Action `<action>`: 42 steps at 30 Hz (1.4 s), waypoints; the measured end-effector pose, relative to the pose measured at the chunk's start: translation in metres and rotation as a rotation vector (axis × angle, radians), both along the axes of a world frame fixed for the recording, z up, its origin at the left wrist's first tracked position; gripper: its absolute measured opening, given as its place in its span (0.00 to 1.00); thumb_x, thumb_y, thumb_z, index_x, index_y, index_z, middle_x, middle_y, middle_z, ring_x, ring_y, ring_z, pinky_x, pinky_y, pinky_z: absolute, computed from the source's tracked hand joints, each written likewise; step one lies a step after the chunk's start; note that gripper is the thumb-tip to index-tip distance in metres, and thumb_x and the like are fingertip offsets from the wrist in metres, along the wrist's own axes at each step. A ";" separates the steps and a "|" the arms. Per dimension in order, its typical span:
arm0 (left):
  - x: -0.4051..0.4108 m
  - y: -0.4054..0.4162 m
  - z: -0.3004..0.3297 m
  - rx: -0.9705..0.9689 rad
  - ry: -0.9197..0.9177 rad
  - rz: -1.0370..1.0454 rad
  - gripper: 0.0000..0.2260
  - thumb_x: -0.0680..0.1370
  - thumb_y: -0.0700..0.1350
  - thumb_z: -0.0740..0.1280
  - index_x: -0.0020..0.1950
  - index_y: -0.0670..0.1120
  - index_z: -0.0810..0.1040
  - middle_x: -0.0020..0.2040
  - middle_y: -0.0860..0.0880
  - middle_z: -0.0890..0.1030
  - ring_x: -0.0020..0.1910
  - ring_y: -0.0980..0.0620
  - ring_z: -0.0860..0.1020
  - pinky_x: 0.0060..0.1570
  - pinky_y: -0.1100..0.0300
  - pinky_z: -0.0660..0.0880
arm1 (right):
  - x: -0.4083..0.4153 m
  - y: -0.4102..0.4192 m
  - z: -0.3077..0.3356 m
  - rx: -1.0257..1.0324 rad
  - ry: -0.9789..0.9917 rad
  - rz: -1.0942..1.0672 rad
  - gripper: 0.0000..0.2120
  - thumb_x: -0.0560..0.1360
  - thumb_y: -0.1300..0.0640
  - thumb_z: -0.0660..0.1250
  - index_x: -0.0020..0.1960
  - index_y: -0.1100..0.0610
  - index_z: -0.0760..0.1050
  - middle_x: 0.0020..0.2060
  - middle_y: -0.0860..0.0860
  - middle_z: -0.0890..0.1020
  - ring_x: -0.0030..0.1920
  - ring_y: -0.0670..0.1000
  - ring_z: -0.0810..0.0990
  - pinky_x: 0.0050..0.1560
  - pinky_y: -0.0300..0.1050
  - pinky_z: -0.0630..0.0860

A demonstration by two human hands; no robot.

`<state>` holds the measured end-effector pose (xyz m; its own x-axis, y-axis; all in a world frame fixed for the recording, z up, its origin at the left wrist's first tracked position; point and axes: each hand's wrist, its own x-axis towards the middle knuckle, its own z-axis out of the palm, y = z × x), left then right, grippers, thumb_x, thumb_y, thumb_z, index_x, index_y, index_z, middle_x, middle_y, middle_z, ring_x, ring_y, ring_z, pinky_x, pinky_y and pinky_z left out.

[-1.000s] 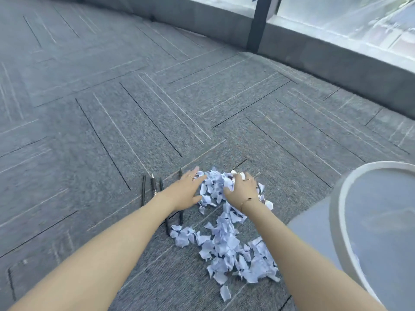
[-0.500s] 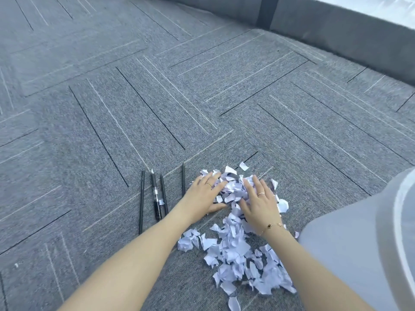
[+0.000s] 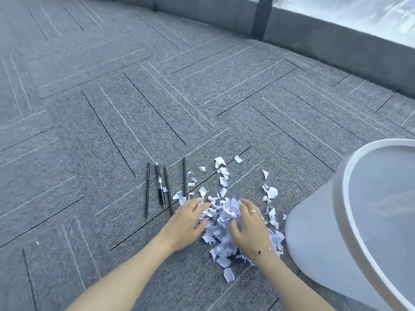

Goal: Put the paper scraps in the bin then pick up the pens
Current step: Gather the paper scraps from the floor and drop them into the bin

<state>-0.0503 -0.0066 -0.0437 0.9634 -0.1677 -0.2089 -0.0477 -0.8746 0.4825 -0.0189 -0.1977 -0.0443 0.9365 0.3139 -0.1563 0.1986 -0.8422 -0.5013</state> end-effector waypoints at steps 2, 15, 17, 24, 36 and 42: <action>-0.013 -0.003 -0.001 0.092 0.040 -0.079 0.27 0.78 0.61 0.51 0.75 0.56 0.49 0.76 0.53 0.48 0.75 0.53 0.48 0.71 0.54 0.44 | -0.011 -0.003 -0.003 -0.023 -0.015 0.062 0.27 0.75 0.42 0.51 0.69 0.56 0.63 0.75 0.53 0.57 0.75 0.52 0.55 0.76 0.51 0.53; -0.002 -0.013 -0.019 0.132 0.061 -0.154 0.46 0.68 0.74 0.55 0.70 0.58 0.27 0.73 0.55 0.30 0.72 0.55 0.31 0.70 0.51 0.34 | 0.018 -0.023 -0.030 -0.198 -0.210 0.216 0.28 0.68 0.47 0.72 0.63 0.54 0.68 0.58 0.53 0.78 0.55 0.53 0.80 0.53 0.51 0.81; 0.005 -0.025 -0.024 0.121 0.041 -0.161 0.47 0.66 0.75 0.54 0.68 0.59 0.24 0.73 0.55 0.30 0.72 0.54 0.31 0.70 0.50 0.33 | 0.027 -0.029 -0.031 -0.178 -0.268 0.204 0.27 0.63 0.53 0.78 0.58 0.57 0.72 0.53 0.54 0.80 0.50 0.54 0.81 0.49 0.49 0.82; 0.029 -0.046 -0.034 0.185 -0.194 -0.193 0.24 0.68 0.58 0.64 0.59 0.49 0.66 0.60 0.47 0.77 0.59 0.48 0.77 0.62 0.52 0.68 | 0.038 -0.027 -0.034 -0.160 -0.316 0.114 0.16 0.63 0.59 0.78 0.45 0.58 0.74 0.41 0.53 0.79 0.37 0.53 0.80 0.31 0.45 0.80; 0.058 0.008 -0.015 0.045 -0.017 -0.074 0.08 0.76 0.44 0.65 0.52 0.41 0.73 0.47 0.50 0.75 0.40 0.55 0.75 0.37 0.70 0.73 | 0.033 -0.017 -0.020 -0.189 -0.063 0.082 0.14 0.69 0.67 0.71 0.49 0.59 0.68 0.41 0.53 0.77 0.25 0.50 0.77 0.21 0.38 0.75; 0.039 0.019 0.008 0.104 0.074 0.038 0.10 0.77 0.48 0.63 0.41 0.44 0.69 0.39 0.50 0.73 0.35 0.56 0.72 0.39 0.61 0.75 | 0.032 0.004 0.002 -0.154 0.116 0.114 0.07 0.80 0.63 0.55 0.50 0.62 0.71 0.42 0.55 0.76 0.40 0.55 0.79 0.43 0.46 0.80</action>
